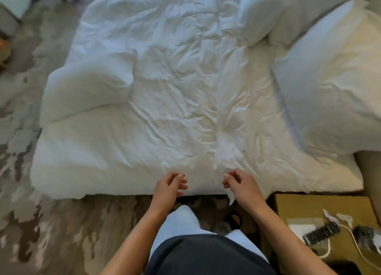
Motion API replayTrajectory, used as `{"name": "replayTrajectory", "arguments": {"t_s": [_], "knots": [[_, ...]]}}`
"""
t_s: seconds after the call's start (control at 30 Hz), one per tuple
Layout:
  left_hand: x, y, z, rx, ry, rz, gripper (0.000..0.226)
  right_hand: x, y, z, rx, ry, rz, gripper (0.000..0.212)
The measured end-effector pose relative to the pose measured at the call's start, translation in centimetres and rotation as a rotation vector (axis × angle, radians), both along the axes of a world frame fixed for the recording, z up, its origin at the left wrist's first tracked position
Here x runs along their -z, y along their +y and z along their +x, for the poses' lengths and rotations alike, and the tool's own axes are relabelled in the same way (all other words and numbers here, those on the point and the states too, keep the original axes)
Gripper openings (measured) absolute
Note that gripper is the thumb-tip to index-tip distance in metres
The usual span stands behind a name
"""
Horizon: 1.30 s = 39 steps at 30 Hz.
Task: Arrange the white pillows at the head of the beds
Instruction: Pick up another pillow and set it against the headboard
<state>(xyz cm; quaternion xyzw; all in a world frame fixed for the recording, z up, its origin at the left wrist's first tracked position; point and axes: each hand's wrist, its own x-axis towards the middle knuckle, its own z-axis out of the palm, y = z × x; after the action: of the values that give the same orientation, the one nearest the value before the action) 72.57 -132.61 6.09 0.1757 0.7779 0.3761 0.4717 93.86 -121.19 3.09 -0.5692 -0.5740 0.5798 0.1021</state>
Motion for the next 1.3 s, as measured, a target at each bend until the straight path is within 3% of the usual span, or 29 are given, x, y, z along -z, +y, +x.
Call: {"name": "replayTrajectory", "arguments": {"t_s": [0.23,0.47,0.93,1.1,1.3], "knots": [[0.0,-11.7,-11.3,-0.306,-0.023,0.014,0.019,-2.1,-4.2,-20.1,-0.312,0.067,0.076,0.015],[-0.1,-18.5,-24.1,-0.409,-0.008,0.024,0.018,-2.0,-10.4,-35.7,-0.417,0.078,0.080,0.015],[-0.2,-8.7,-42.6,-0.272,-0.078,0.120,0.020,0.6,-7.0,-44.9,-0.350,-0.151,0.077,0.012],[0.8,-6.9,-49.4,-0.294,-0.088,0.026,0.019,2.3,-3.0,-53.3,-0.382,-0.157,0.031,0.012],[2.3,-8.1,-57.7,-0.476,-0.094,-0.129,0.019,3.3,1.7,-67.2,-0.497,-0.125,-0.021,0.016]]}}
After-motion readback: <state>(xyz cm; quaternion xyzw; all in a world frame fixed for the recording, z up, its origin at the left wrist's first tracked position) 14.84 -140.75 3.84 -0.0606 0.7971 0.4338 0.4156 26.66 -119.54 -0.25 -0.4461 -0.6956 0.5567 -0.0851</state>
